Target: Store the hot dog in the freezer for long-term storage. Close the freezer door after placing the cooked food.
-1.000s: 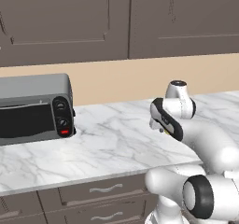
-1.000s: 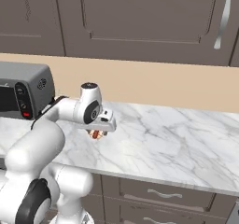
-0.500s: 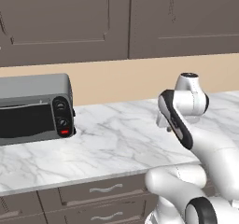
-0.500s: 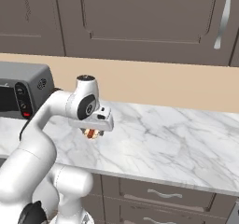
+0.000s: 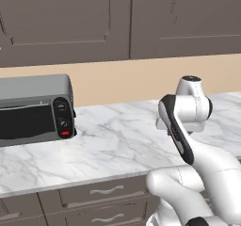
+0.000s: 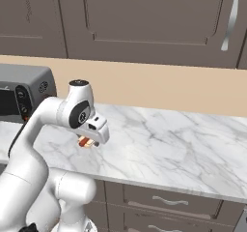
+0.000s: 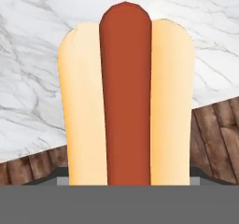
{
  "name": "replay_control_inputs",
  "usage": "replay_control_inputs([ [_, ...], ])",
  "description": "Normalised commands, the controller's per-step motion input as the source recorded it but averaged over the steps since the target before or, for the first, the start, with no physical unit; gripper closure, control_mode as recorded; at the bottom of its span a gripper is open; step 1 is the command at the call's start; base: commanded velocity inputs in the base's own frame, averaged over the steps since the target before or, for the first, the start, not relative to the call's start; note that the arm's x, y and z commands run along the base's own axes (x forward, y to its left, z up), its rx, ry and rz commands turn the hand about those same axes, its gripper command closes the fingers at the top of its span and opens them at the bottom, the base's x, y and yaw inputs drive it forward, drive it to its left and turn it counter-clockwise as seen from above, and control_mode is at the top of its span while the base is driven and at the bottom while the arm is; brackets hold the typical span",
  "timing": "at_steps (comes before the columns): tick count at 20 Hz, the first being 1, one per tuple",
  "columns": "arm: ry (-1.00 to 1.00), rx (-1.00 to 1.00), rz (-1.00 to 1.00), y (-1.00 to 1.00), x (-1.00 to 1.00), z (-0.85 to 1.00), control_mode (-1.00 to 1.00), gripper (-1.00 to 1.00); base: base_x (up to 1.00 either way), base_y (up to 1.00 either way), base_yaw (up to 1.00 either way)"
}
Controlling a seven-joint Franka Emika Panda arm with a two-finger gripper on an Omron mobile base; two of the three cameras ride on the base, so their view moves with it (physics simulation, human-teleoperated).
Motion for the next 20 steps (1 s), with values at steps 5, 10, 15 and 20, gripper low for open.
replay_control_inputs([
  [5, -0.01, 0.0, -0.03, -0.01, -0.53, 0.12, -1.0, 1.0, 0.0, 0.0, 0.0],
  [10, 0.0, 0.0, 0.02, 0.01, -0.26, 0.3, -1.0, 1.0, 0.0, 0.0, 0.0],
  [15, -0.06, 0.0, 0.1, 0.01, -0.18, 0.16, -1.0, 1.0, 0.0, 0.0, 0.0],
  [20, -0.03, 0.0, 0.12, 0.04, -0.22, 0.02, -1.0, 1.0, 0.0, 0.0, 0.0],
])
